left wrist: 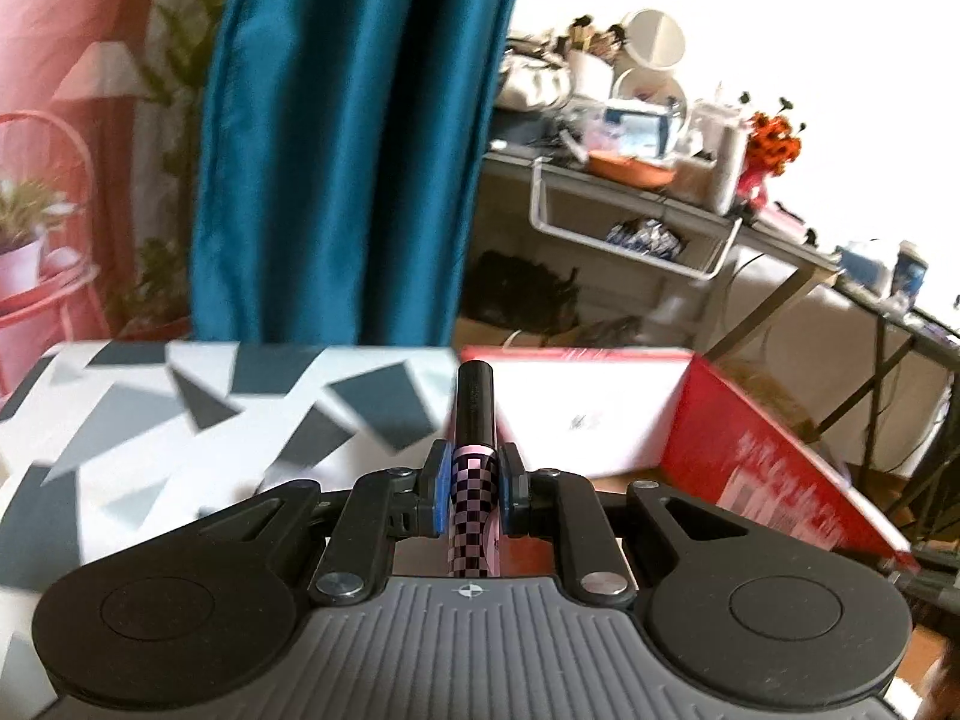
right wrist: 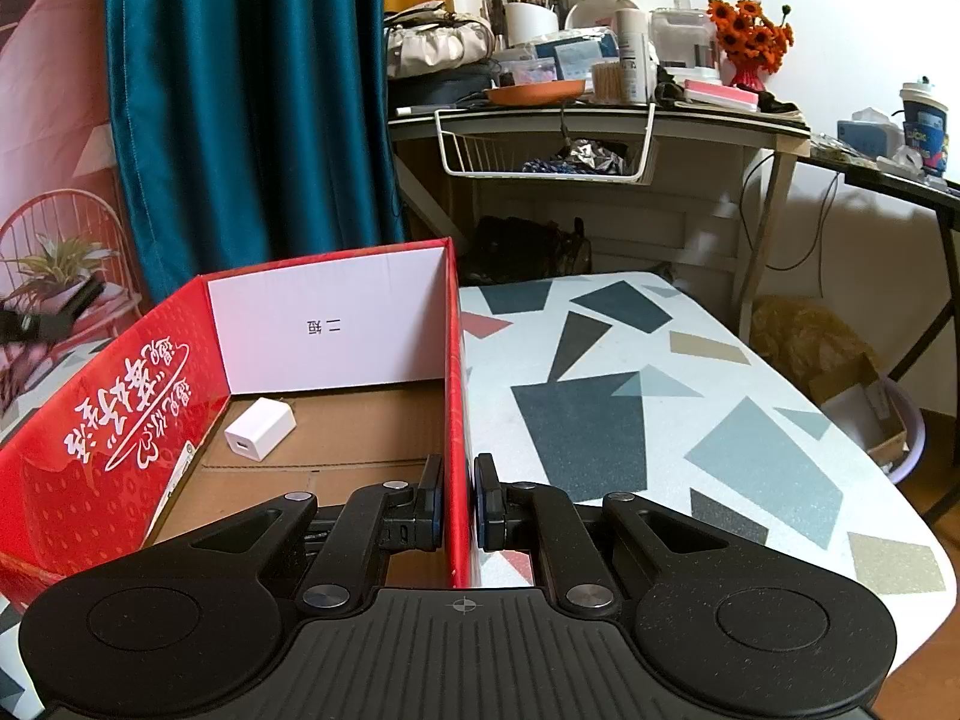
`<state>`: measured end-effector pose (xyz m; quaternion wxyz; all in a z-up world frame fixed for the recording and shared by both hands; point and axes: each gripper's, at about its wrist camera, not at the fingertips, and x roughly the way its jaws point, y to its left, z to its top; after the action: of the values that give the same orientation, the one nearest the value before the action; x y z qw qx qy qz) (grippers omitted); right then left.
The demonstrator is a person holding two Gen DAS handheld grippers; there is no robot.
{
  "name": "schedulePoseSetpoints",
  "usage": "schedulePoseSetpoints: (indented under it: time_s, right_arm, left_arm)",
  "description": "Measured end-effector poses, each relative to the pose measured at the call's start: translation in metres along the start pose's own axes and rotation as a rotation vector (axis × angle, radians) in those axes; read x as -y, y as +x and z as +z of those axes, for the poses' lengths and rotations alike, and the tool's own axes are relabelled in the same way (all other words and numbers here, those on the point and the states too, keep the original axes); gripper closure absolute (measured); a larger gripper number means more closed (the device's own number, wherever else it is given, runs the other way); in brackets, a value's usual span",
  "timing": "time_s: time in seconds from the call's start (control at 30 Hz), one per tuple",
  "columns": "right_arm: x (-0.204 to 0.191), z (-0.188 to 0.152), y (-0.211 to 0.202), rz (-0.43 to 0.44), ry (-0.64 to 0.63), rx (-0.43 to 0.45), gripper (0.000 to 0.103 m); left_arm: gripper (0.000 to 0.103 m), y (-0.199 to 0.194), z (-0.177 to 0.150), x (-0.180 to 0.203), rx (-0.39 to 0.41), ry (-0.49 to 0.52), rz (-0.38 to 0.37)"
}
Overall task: Organize rigid objects
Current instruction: 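Carry the checkered pen into the red box and open the left gripper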
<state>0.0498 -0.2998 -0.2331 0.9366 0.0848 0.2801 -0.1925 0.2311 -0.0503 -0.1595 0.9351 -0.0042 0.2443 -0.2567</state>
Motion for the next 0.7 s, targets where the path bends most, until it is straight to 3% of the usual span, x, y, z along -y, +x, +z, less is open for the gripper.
schedulePoseSetpoints:
  time_s: [0.2,0.43,0.53,0.7]
  right_arm:
    - [0.000,0.000,0.000,0.001,0.000,0.000,0.094]
    - [-0.001,0.000,0.001,0.004,-0.001,0.000,0.094]
    - [0.001,0.000,0.001,0.009,0.000,0.000,0.094]
    - [0.002,0.000,0.001,0.012,0.002,0.002,0.094]
  left_arm:
    - [0.086,0.024,0.022,0.037,0.050,0.187,-0.040]
    - [0.086,0.070,0.017,0.067,-0.068,0.320,-0.126]
    - [0.086,0.079,0.004,0.075,-0.090,0.414,-0.128]
    - [0.086,0.088,-0.001,0.070,-0.132,0.403,-0.137]
